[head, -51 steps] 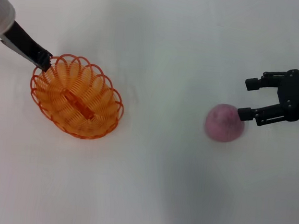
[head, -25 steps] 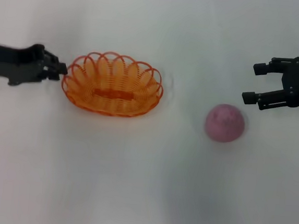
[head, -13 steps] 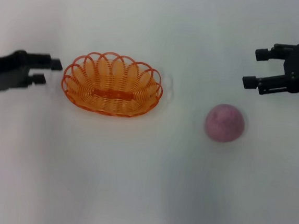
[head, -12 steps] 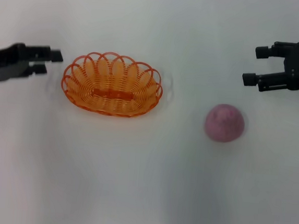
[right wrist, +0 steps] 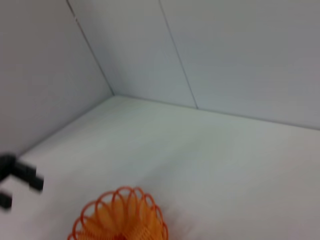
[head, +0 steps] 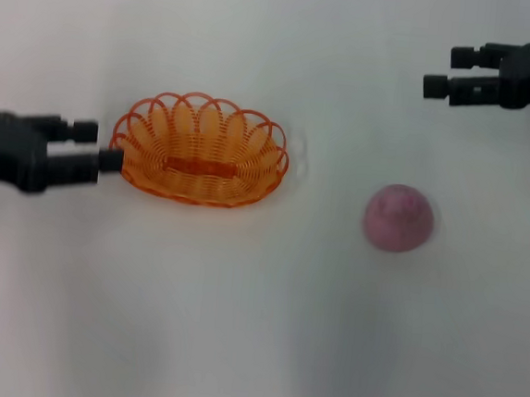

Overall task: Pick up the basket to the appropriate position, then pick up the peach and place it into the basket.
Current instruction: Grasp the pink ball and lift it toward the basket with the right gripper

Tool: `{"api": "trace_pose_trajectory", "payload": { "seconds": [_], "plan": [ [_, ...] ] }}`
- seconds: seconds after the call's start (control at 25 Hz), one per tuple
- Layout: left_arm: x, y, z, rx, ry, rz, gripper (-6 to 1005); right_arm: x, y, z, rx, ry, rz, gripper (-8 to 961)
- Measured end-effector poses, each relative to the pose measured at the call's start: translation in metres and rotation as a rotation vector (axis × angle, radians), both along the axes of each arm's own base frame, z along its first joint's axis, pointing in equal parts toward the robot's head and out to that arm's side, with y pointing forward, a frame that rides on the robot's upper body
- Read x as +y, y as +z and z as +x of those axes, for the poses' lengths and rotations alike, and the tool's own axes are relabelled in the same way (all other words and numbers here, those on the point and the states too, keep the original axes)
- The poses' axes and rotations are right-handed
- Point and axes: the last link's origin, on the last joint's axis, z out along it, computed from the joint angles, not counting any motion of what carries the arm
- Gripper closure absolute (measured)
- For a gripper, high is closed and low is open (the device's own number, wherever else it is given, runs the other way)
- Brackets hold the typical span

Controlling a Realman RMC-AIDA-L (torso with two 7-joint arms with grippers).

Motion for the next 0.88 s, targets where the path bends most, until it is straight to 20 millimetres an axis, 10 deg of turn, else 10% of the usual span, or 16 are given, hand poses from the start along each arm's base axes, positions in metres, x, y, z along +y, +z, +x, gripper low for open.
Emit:
{"api": "trace_pose_trajectory", "payload": {
  "seconds": [0.48, 0.88],
  "plan": [
    [-0.037, -0.028, -0.042, -0.040, -0.085, 0.074, 337, 0.007, 0.032, -0.071, -0.223, 0.079, -0.229, 8],
    [-0.040, -0.025, -0.043, -0.048, -0.094, 0.084, 139, 0.002, -0.012, -0.092, -0.601, 0.083, -0.498, 7]
  ]
}}
